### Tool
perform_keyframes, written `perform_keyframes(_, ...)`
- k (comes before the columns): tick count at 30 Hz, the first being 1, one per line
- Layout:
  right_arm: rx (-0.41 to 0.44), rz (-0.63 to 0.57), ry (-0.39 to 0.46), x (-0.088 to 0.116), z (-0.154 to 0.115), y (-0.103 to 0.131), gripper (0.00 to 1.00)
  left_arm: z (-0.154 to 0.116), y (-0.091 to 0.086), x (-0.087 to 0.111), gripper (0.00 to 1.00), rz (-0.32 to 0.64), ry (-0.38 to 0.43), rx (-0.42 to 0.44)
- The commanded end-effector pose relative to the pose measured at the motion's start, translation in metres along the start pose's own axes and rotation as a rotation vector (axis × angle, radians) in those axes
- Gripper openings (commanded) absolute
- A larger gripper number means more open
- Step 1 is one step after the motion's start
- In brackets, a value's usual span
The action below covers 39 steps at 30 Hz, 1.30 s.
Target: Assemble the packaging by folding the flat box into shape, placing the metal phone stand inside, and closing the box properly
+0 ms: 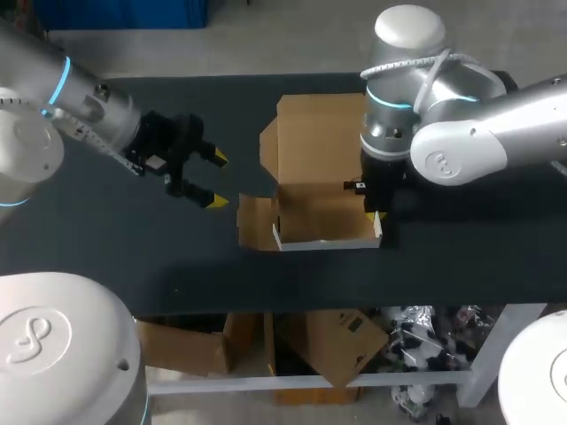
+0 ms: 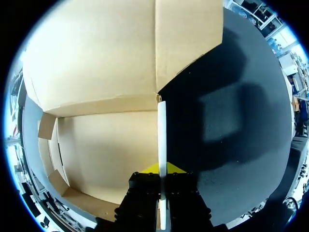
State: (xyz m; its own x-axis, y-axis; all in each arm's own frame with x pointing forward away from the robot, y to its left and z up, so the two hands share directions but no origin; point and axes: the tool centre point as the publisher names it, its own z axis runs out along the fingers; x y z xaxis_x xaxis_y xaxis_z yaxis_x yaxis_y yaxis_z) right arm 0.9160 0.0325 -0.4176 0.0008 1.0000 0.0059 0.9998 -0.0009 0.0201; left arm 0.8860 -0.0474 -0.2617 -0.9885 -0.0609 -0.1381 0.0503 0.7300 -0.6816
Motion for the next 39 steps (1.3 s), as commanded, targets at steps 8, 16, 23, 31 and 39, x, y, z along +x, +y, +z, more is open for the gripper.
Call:
perform_keyframes(8,0.023,-0.023,0.030,0.0003,0.0025,0.0004,0.00,-0.0010,-0.0005,0.0001,1.00,0.000,0.002,-0.003)
perform_keyframes(16,0.037,-0.015,0.007,0.0010,0.0000,0.0002,0.00,-0.0010,-0.0005,0.0001,1.00,0.000,0.002,-0.003)
perform_keyframes(23,0.044,-0.006,0.001,0.0000,0.0012,-0.0021,0.00,-0.0010,-0.0005,0.0001,1.00,0.000,0.002,-0.003)
perform_keyframes(31,0.045,0.008,-0.003,0.0008,0.0014,-0.0036,0.00,-0.0010,-0.0005,0.0001,1.00,0.000,0.002,-0.003)
perform_keyframes(39,0.045,0.008,-0.003,0.0008,0.0014,-0.0036,0.00,-0.0010,-0.0005,0.0001,1.00,0.000,0.002,-0.003)
